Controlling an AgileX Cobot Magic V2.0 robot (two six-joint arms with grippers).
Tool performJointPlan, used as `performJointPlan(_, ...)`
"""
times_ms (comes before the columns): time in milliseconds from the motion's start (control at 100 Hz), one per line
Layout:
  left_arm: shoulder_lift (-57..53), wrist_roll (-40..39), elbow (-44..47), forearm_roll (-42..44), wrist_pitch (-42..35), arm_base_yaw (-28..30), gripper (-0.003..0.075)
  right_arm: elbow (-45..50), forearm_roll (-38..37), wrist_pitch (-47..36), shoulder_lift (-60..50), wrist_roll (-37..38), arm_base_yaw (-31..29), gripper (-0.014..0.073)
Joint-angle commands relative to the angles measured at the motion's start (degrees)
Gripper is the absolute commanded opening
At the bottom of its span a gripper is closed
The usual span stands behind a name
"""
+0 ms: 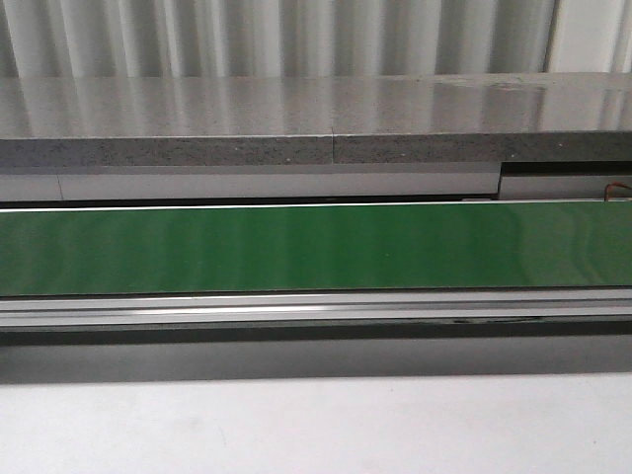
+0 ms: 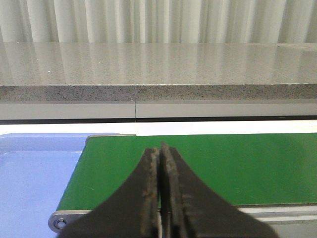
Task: Move button from right to left
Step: 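Lower the right gripper and grasp the yellow-capped button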
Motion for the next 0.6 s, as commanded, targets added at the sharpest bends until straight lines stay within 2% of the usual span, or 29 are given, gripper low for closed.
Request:
performJointPlan(0, -1.7, -0.2, 1.5, -0.5, -4.9, -0.5, -0.002, -2.0, -0.6, -4.6, 0.9, -3.1, -3.8, 0.0646)
performJointPlan(250, -1.7, -0.2, 1.5, -0.5, -4.9, -0.5, -0.002, -2.0, 0.3, -9.1, 8.5, -5.1, -11.7, 0.0646)
performJointPlan(590, -1.7, -0.2, 1.5, -0.5, -4.9, -0.5, -0.002, -2.0, 0.3, -14.5, 19.8, -5.5, -13.1, 0.0646)
